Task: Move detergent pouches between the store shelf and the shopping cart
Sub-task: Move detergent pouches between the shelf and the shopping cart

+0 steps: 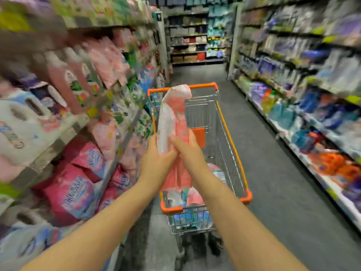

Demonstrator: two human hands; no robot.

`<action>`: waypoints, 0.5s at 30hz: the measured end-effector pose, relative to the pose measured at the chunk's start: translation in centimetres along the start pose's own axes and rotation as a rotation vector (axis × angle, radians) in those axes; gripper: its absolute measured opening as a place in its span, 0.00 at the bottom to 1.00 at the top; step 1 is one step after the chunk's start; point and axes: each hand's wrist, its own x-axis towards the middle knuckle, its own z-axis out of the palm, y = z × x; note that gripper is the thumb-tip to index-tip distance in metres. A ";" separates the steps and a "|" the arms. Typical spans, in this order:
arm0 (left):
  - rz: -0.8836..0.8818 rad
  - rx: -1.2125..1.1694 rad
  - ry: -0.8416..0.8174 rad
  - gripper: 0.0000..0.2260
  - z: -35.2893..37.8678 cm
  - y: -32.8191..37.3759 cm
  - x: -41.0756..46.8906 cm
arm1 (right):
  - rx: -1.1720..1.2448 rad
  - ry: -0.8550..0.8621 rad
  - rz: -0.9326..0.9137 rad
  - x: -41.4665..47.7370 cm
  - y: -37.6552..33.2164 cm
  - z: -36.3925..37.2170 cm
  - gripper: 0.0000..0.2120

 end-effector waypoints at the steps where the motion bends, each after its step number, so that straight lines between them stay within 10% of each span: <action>1: -0.015 -0.007 -0.042 0.28 1.9 -1.2 1.0 | -0.024 0.038 0.029 1.1 1.1 -1.3 0.35; 10: -0.317 0.021 -0.449 0.17 15.8 -12.6 9.7 | -0.118 0.299 0.372 11.8 13.0 -11.0 0.39; 15: -0.534 0.110 -0.539 0.30 21.1 -19.1 11.5 | -0.022 0.348 0.604 15.5 21.8 -14.4 0.42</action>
